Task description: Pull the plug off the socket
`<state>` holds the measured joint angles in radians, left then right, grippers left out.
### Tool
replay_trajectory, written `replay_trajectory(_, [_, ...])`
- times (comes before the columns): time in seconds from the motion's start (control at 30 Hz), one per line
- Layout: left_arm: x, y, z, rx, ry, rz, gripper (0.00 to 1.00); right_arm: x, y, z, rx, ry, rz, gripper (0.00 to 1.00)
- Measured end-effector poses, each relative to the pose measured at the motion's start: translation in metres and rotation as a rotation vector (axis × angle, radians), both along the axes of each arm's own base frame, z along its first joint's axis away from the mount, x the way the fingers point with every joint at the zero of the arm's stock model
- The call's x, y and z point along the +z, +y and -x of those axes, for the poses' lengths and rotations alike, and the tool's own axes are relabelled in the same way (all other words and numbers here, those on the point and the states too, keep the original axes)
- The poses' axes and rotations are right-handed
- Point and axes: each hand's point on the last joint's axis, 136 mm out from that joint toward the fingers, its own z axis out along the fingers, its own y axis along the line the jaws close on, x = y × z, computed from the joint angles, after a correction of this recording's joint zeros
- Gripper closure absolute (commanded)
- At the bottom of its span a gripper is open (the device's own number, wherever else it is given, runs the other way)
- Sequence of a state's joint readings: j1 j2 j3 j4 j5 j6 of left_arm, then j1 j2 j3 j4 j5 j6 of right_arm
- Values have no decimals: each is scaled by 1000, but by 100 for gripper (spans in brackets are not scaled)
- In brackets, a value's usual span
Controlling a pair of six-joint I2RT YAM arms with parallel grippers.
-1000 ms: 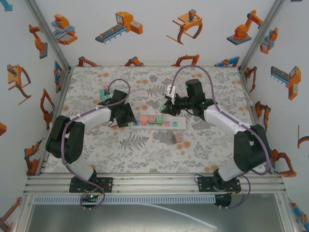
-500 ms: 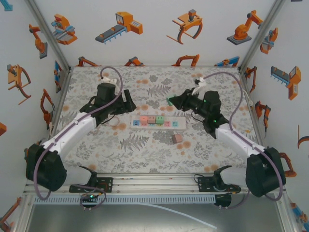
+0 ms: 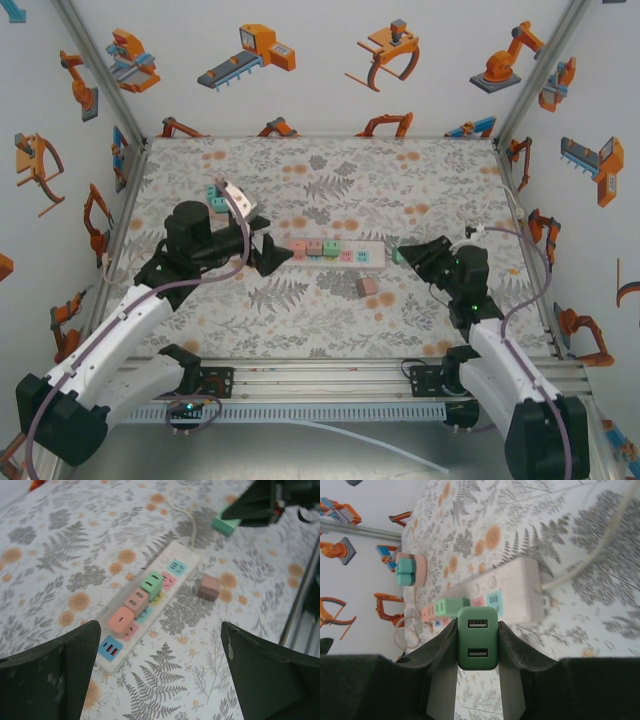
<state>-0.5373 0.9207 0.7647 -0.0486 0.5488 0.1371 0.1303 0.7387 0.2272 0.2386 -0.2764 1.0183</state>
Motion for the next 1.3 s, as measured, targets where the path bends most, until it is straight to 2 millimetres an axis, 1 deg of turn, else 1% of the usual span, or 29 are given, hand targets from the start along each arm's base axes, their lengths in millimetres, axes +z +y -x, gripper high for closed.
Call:
replay_trajectory(0.07, [-2, -5, 14, -85, -52, -24, 3, -13, -4, 12, -8, 20, 22, 100])
replay_trajectory(0.2, [-3, -11, 29, -199, -124, -37, 3, -35, -8, 26, -4, 52, 71, 100])
replay_trajectory(0.33, [-8, -20, 38, -290, -136, -32, 3, -52, -7, 32, 18, 82, 88, 100])
replay_trajectory(0.53, [-17, -30, 45, -356, -125, -42, 3, -76, 7, 33, 99, 150, 72, 100])
replay_trajectory(0.57, [-18, -30, 45, -358, -127, -44, 3, -80, 9, 33, 113, 162, 68, 98])
replay_trajectory(0.63, [-18, -30, 45, -360, -131, -47, 3, -88, 15, 33, 138, 191, 62, 90])
replay_trajectory(0.8, [-18, -30, 46, -362, -133, -50, 3, -90, 31, 23, 203, 183, 47, 76])
replay_trajectory(0.9, [-18, -32, 48, -368, -135, -51, 3, -90, 34, 19, 215, 178, 45, 60])
replay_trajectory(0.97, [-18, -33, 49, -371, -138, -50, 3, -90, 36, 19, 223, 185, 49, 52])
replay_trajectory(1.0, [-18, -33, 48, -369, -139, -51, 3, -92, 36, 20, 225, 194, 55, 50])
replay_trajectory(1.07, [-18, -33, 48, -367, -139, -52, 3, -89, 37, 20, 229, 187, 64, 45])
replay_trajectory(1.13, [-18, -34, 48, -361, -142, -56, 3, -85, 33, 21, 215, 178, 86, 39])
replay_trajectory(1.2, [-18, -34, 46, -353, -145, -58, 3, -80, 27, 22, 191, 164, 112, 28])
replay_trajectory(1.23, [-18, -35, 46, -347, -147, -59, 3, -76, 25, 23, 182, 148, 128, 25])
replay_trajectory(1.3, [-17, -35, 44, -336, -150, -59, 3, -66, 20, 24, 165, 112, 152, 24])
